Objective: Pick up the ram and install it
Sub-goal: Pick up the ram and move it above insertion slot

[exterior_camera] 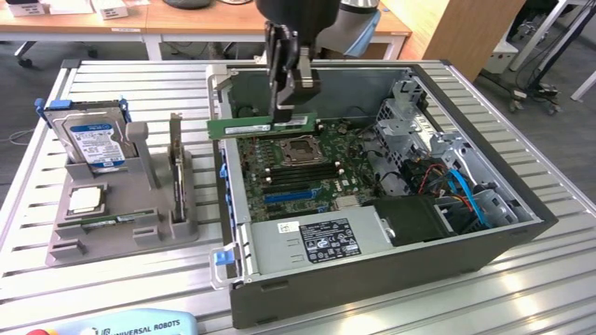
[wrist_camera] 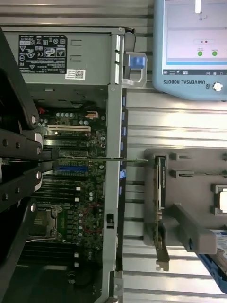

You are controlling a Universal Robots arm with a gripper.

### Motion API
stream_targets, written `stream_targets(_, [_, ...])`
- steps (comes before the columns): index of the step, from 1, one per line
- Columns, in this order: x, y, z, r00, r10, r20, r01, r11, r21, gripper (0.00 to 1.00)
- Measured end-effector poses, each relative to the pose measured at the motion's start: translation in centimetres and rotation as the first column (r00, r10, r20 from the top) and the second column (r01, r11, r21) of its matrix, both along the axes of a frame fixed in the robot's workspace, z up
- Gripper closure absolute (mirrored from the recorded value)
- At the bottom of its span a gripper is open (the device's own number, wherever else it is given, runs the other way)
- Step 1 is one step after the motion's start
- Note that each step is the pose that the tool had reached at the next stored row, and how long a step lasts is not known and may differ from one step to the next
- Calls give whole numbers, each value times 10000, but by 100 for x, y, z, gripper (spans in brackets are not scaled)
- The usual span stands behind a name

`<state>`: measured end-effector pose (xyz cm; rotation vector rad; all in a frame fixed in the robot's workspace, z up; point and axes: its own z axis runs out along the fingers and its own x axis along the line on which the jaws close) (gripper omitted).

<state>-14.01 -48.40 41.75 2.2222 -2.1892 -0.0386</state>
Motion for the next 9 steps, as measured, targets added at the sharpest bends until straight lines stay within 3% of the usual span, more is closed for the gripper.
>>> stream_targets(9, [333, 0, 0, 10000, 0, 0, 0, 10000, 0, 89])
